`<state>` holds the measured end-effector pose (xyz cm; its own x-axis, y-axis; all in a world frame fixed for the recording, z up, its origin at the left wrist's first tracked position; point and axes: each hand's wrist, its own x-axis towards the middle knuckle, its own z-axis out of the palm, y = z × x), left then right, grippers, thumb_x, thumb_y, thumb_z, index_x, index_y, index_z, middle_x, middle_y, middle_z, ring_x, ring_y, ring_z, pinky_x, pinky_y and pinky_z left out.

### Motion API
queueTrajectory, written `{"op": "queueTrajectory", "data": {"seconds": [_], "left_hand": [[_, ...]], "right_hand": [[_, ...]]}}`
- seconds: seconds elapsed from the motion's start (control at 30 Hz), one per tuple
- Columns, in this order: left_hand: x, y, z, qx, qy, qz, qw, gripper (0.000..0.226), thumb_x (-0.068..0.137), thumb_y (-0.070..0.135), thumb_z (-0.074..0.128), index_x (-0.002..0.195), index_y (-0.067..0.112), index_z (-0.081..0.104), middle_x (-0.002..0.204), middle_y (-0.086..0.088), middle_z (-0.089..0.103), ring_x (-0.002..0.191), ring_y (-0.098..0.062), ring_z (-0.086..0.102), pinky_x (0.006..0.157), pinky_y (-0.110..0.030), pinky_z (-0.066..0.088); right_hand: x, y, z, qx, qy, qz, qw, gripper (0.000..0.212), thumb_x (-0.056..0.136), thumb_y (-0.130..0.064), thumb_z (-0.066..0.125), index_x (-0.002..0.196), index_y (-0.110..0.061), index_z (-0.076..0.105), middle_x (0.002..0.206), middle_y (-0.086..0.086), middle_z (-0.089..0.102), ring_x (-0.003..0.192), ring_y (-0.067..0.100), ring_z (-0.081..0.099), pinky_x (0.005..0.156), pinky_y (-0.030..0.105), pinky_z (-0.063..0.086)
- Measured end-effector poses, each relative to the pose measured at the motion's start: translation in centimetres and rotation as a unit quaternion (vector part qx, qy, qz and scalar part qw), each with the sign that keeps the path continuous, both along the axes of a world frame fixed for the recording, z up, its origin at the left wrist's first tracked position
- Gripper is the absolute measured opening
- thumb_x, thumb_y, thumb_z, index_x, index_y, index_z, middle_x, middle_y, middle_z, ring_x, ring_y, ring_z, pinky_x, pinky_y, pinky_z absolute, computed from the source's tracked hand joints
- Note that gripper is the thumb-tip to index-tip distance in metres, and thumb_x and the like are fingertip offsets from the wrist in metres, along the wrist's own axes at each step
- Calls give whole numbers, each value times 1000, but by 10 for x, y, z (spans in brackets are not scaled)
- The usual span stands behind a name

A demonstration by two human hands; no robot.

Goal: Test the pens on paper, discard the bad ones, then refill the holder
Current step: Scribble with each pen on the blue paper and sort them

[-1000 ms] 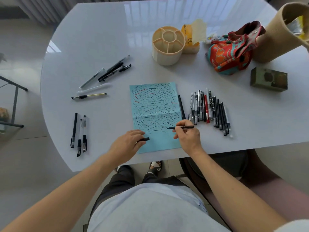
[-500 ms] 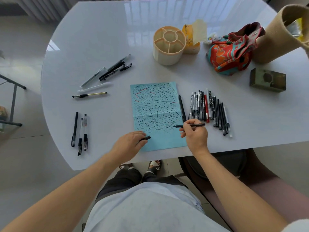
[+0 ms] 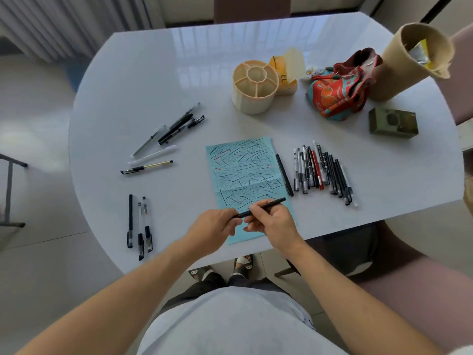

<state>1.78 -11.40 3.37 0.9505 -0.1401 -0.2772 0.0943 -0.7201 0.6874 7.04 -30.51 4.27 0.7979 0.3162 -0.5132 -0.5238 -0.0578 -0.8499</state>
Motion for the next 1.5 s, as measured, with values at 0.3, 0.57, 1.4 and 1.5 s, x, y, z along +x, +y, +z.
{"op": "queueTrajectory", "data": {"seconds": [0.3, 0.57, 1.4, 1.5], "left_hand": [[-15, 18, -7, -63, 40, 9, 997, 27, 102, 26, 46, 76, 26, 55, 63, 10, 64, 60, -6, 58, 62, -27, 45], [-4, 15, -10, -139, 109, 32, 984, 41, 95, 61, 44, 117, 35, 67, 106, 18, 71, 94, 0, 62, 86, -22, 48], [-18, 30, -33, 63, 48, 191, 978, 38, 93, 36, 56, 129, 24, 59, 153, 0, 41, 141, -20, 35, 108, -40, 41], [-30, 39, -33, 28, 58, 267, 962, 36, 91, 40, 57, 124, 27, 62, 148, 7, 46, 135, -12, 40, 105, -35, 44]], "right_hand": [[-16, 28, 3, -64, -9, 22, 998, 21, 103, -18, 60, 95, 0, 65, 75, 12, 72, 59, 23, 63, 67, 37, 60], [30, 8, 5, -160, -9, 37, 986, 20, 105, -22, 57, 94, -6, 62, 78, 11, 63, 66, 19, 62, 65, 35, 61], [106, 234, -41, -295, -452, 445, 715, 30, 97, -17, 55, 124, -11, 65, 125, 12, 62, 119, 31, 54, 95, 43, 49], [105, 267, -58, -362, -494, 469, 636, 26, 96, -12, 52, 121, -10, 62, 127, 13, 57, 122, 33, 49, 90, 43, 48]]}}
